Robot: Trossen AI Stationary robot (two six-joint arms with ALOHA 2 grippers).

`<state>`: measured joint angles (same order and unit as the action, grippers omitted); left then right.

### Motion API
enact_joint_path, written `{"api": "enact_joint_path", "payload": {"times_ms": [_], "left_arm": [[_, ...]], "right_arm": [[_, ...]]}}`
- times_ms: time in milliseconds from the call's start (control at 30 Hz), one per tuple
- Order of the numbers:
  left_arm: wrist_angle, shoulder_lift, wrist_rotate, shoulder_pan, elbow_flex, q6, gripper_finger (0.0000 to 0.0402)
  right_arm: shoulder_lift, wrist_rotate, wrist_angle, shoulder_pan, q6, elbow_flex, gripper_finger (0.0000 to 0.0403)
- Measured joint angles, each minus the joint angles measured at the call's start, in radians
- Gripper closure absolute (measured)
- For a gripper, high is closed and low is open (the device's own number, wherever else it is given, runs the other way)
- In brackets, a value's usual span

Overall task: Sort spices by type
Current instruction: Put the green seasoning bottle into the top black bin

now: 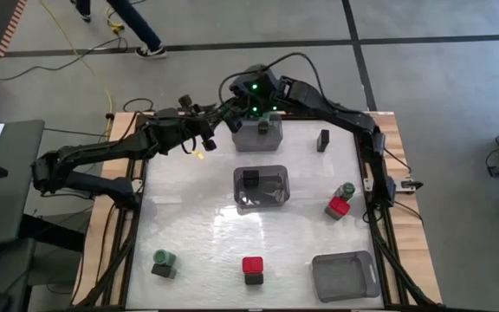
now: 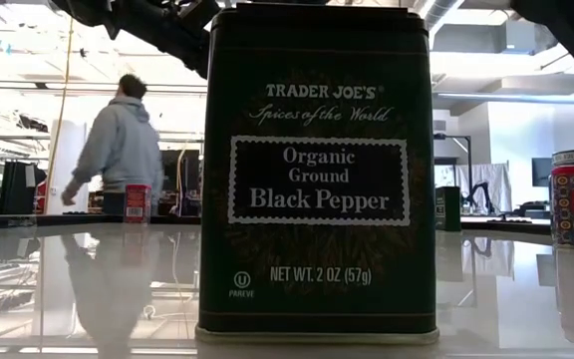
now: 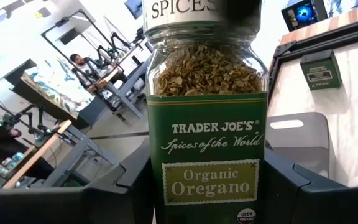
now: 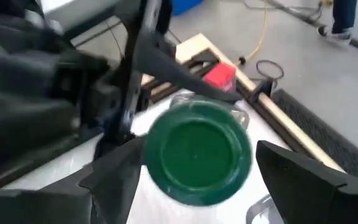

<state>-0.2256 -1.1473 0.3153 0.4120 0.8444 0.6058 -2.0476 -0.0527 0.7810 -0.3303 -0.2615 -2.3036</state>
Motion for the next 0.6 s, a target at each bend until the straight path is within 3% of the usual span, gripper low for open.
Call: {"api": "enact_joint_path", "payload": {"times_ms": [300,600], "left_arm": [[0.004,0.0,0.01,-0.026,0.0,0.064,0.0213],[0.008,0.0,0.032,-0.026,0.0,0.067,0.0213]], "right_arm": [[-0.035,-0.007,-0.019,0.001,-0.006,0.001,0.0072],[-0.035,-0.005,-0.025,0.0,-0.046,0.001,0.0169]]}}
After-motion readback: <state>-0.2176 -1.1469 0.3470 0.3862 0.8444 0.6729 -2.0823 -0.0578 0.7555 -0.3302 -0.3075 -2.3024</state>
